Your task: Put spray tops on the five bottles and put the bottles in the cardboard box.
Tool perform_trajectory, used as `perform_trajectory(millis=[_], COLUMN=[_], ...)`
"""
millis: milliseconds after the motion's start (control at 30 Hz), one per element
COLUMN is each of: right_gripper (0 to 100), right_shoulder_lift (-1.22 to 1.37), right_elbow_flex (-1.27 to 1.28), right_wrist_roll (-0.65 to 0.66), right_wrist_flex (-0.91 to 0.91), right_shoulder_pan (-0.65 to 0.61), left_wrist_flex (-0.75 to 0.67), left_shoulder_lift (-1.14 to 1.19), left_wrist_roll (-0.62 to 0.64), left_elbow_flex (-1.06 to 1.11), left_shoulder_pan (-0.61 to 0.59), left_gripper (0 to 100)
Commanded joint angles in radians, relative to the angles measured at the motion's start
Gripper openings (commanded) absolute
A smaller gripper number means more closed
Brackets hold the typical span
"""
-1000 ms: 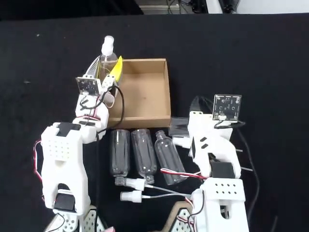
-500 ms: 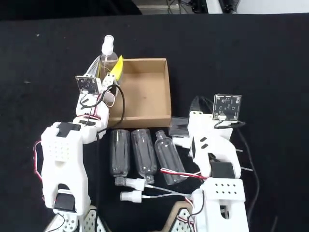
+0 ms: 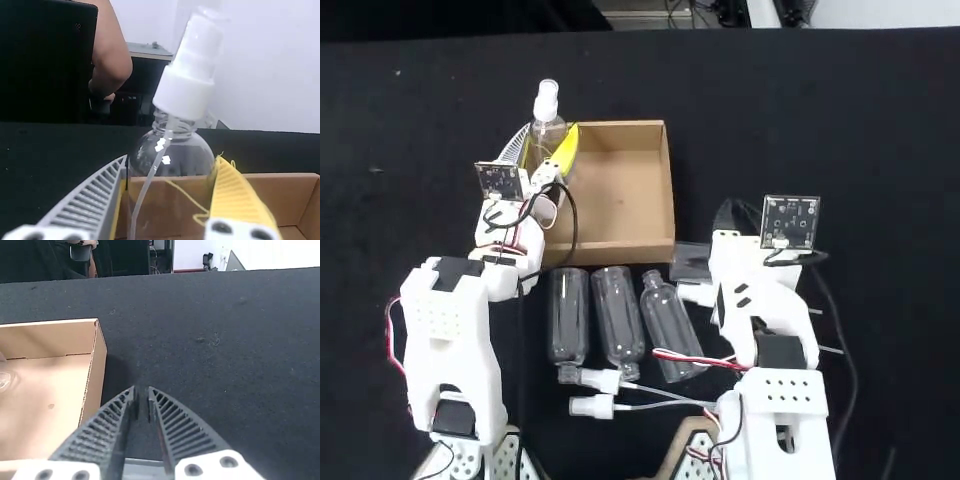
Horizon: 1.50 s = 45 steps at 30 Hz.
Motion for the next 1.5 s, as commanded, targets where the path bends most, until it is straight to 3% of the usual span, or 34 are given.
perform_trajectory(millis=[0,800,933,1033,1467], right_gripper=[1.5,1.5,1.5,1.5,1.5], right_shoulder_lift=[-0.019,-0.019,-0.019,-0.021,-0.021], right_elbow_flex=[-0.004,-0.004,-0.004,-0.004,-0.005], right_wrist_roll=[0.0,0.0,0.0,0.0,0.0], right_wrist_flex=[-0.031,-0.031,-0.031,-0.031,-0.031], right_shoulder_pan=[0.005,0.005,0.005,0.005,0.005], left_wrist_flex=[0.011,0.011,0.023,0.127,0.06], left_shoulder_lift=[-0.031,-0.031,-0.031,-0.04,-0.041], left_wrist_roll=[0.015,0.008,0.008,0.015,0.012], left_elbow_flex=[0.012,0.033,0.033,0.025,0.047], left_shoulder_pan=[-0.001,-0.001,-0.001,-0.001,-0.001], left_gripper=[22,22,30,36,33])
